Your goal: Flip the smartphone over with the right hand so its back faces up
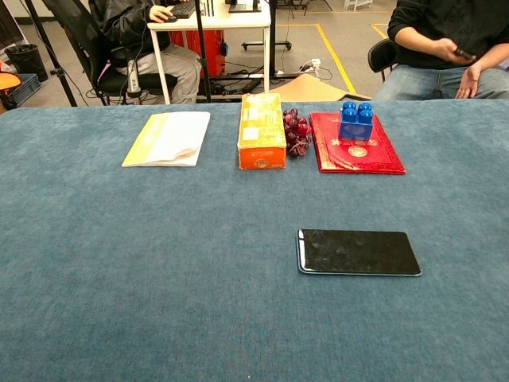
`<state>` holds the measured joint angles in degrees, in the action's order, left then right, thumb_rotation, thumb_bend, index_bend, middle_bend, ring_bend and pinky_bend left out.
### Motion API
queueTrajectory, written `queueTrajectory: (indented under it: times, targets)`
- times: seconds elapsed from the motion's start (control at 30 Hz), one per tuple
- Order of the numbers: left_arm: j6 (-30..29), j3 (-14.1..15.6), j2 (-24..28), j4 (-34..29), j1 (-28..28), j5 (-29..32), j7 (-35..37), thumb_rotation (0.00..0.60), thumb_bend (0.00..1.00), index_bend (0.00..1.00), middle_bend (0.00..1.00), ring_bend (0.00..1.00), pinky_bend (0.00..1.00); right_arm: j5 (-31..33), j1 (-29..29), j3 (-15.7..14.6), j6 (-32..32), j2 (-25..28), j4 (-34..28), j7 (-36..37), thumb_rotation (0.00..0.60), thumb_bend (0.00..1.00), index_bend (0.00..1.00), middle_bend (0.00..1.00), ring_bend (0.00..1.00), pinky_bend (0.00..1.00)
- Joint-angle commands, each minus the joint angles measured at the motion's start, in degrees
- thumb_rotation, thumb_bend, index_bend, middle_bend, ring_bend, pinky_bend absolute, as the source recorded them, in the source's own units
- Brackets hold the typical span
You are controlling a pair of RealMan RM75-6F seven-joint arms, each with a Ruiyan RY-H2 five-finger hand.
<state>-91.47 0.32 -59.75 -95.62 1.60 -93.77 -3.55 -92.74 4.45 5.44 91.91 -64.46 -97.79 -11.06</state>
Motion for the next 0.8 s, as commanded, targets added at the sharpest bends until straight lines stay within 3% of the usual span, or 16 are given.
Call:
queueTrajectory:
  times: [0.03, 0.23, 0.37, 0.6, 0.8]
  targets:
    - [0.07, 0.00, 0.00, -0.01, 0.01, 0.04, 0.05, 0.600, 0.00, 0.00, 0.00, 0.00, 0.00, 0.09, 0.06, -0.09, -0.26, -0.02, 0.04, -0.04, 0.600, 0.00, 0.00, 0.00, 0.00, 0.00]
    - [0.43, -0.04, 0.02, -0.11, 0.10, 0.34, 0.05, 0.600, 0.00, 0.00, 0.00, 0.00, 0.00, -0.07, 0.57, -0.63, -1.72, -0.28, 0.26, -0.28, 0.600, 0.00, 0.00, 0.00, 0.00, 0.00]
    - [0.87, -0.33, -0.11, -0.08, 0.34, 0.89, -0.27, 0.600, 0.00, 0.00, 0.00, 0.00, 0.00, -0.89, 2.79, -1.50, -5.98, -1.45, 0.93, -0.01, 0.600, 0.00, 0.01, 0.00, 0.00, 0.00]
    - [3.09, -1.09, -0.83, 0.25, 1.15, 3.48, -1.75, 0.600, 0.00, 0.00, 0.00, 0.00, 0.00, -2.79, 14.94, -1.74, -24.54, -5.55, 2.55, 5.36, 0.600, 0.00, 0.02, 0.01, 0.00, 0.00]
    - [4.16, -1.63, -1.54, 0.28, 1.53, 5.25, -3.28, 0.600, 0.00, 0.00, 0.00, 0.00, 0.00, 0.16, 23.90, 0.65, -36.34, -11.58, 3.67, 5.25, 0.600, 0.09, 0.04, 0.06, 0.00, 0.00]
